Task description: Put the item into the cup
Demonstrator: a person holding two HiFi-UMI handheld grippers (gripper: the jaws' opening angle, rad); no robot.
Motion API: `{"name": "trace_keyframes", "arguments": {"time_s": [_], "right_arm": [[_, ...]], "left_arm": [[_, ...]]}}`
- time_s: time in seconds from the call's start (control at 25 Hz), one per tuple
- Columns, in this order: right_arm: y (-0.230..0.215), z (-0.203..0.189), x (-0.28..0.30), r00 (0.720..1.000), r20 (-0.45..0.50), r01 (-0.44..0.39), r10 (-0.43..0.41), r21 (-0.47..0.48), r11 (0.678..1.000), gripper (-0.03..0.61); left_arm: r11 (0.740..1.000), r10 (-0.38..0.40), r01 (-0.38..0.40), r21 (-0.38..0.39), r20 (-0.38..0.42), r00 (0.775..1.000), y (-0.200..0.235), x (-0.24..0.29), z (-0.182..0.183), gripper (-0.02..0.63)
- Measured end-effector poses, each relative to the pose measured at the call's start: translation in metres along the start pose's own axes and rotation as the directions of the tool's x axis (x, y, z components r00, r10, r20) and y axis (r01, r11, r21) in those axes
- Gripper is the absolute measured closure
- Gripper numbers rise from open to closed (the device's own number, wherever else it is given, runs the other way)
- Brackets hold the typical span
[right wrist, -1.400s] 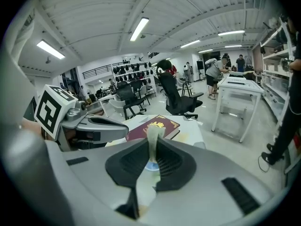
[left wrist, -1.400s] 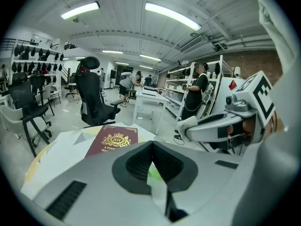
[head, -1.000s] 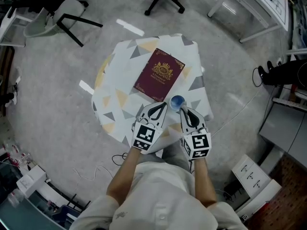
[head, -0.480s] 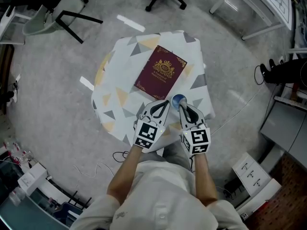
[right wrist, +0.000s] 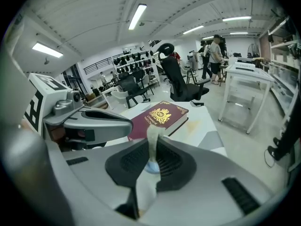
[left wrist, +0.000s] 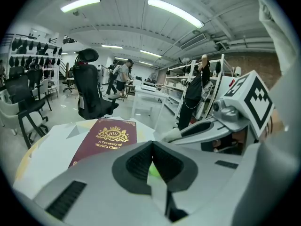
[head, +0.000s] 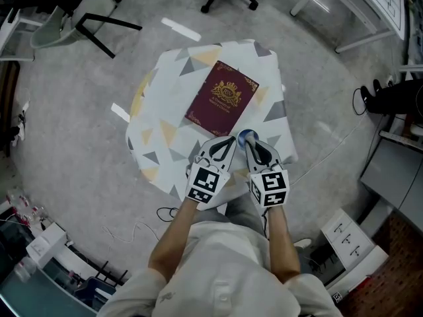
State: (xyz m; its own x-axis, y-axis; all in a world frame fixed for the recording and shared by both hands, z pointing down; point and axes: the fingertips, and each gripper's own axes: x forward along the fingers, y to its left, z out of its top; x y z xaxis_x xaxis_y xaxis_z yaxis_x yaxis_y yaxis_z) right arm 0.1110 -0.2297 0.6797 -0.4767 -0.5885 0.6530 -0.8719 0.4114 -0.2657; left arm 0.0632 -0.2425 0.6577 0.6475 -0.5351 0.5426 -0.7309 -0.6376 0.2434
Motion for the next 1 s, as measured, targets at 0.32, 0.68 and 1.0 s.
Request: {"name": "trace_keyframes", "arguments": {"time_s": [0.32, 0.68, 1.0], "right_arm": [[-0.002, -0.008, 0.01, 0.998, -0.069, 0.008, -0.009, -0.018, 1.0, 0.533], [0.0, -0.014, 0.02, 0.99, -0.14, 0.0, -0.009, -0.068, 0.998, 0.5], [0.002, -0.016, 0.024, 0.987, -0.158, -0.005, -0.006, -0.073, 0.997, 0.497]], "left_arm": [[1.0, -0.001, 0.001, 0.002, -0.002, 1.0, 0.0, 0.003, -0.001, 0.601], [1.0, 0.002, -0.002, 0.003, 0.001, 1.0, 0.0, 0.002, 0.0, 0.601], [1.0, 0.006, -0.006, 0.006, 0.003, 1.0, 0.0, 0.0, 0.001, 0.601]]}}
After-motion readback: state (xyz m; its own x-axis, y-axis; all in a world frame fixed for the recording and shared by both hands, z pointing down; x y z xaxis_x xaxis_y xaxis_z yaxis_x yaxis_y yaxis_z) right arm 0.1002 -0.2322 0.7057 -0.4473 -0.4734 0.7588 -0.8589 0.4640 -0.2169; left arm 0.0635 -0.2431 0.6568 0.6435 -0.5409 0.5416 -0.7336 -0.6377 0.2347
